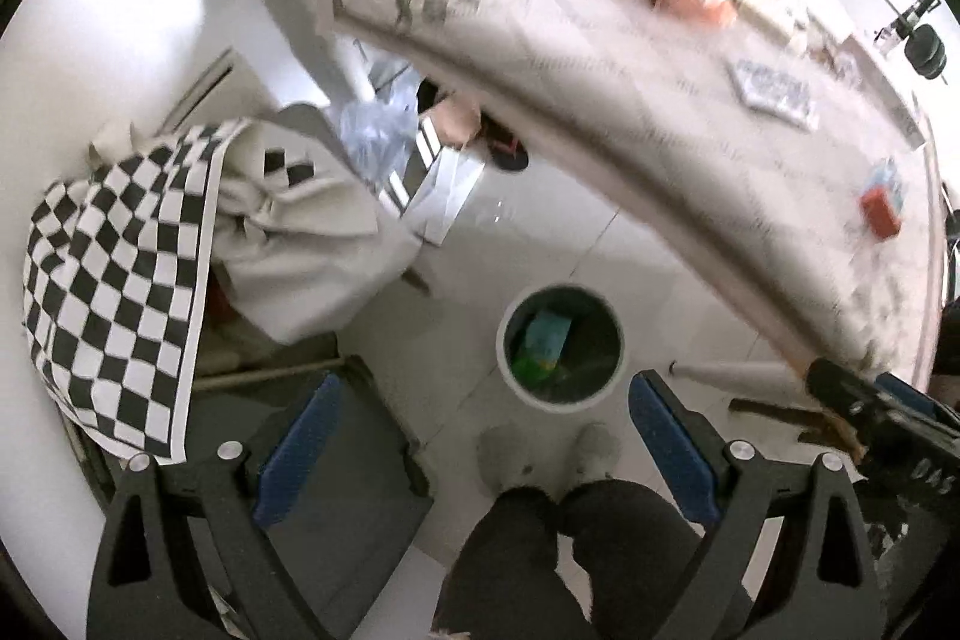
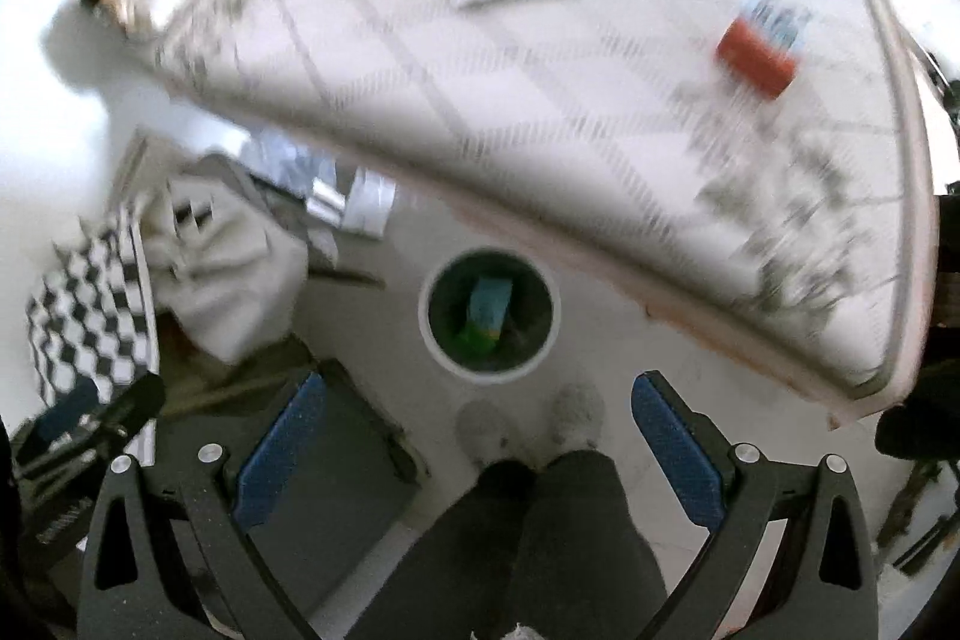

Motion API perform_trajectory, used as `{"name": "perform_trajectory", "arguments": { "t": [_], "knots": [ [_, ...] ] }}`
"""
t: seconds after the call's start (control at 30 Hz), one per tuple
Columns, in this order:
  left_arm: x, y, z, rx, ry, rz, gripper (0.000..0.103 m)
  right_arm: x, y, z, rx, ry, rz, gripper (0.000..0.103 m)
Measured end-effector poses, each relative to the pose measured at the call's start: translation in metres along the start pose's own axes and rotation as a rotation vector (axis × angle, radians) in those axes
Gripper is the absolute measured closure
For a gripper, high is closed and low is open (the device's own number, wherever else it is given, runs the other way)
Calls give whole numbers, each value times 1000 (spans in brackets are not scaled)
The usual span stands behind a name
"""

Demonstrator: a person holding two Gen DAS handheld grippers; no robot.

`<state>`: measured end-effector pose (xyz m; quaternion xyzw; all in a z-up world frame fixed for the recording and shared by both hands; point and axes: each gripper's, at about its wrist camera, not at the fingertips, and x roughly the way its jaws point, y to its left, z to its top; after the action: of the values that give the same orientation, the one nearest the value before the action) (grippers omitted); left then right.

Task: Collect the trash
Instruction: 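Grasp the orange plastic bag with left tool while right tool grasps milk carton, then carry the orange bag and milk carton to the bin and release both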

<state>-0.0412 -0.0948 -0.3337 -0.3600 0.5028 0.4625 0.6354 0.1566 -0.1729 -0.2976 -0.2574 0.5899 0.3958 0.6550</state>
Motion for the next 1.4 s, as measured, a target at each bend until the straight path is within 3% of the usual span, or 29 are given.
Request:
{"name": "perform_trajectory", "arguments": {
  "t": [0.23, 0.37, 0.53, 0.67, 0.7, 0.83, 0.93, 0.97, 1.0, 1.03, 1.07, 1.1, 1.4],
  "knots": [
    [-3, -59, 67, 48, -29, 0, 5, -20, -78, 81, 202, -41, -41, 0],
    [15, -101, 113, 99, -8, 8, 5, 20, -119, 125, 324, 24, -60, 0],
    [39, -143, 169, 195, 0, 96, 5, 66, -168, 169, 427, 115, -74, 1],
    [45, -151, 215, 203, -8, 92, 6, 84, -182, 188, 502, 149, -64, 35],
    [47, -153, 226, 199, -12, 82, 6, 82, -181, 191, 504, 135, -66, 49],
    [55, -163, 267, 213, -12, 48, 6, 77, -171, 216, 463, 100, -35, 50],
    [72, -175, 287, 265, 32, 34, 6, 71, -168, 235, 429, 82, -29, 50],
    [77, -176, 290, 268, 46, 15, 12, 69, -168, 242, 416, 80, -23, 50],
    [83, -175, 295, 255, 61, 0, 30, 68, -167, 249, 405, 78, -17, 50],
    [86, -175, 297, 248, 67, -3, 38, 67, -167, 252, 398, 77, -16, 50],
    [89, -175, 301, 242, 76, -18, 59, 66, -166, 257, 385, 75, -12, 50],
    [91, -174, 304, 235, 79, -28, 65, 65, -166, 260, 379, 73, -8, 50],
    [49, -179, 291, 261, -25, -22, 78, 47, -165, 262, 335, 37, 37, 50]
  ]
}}
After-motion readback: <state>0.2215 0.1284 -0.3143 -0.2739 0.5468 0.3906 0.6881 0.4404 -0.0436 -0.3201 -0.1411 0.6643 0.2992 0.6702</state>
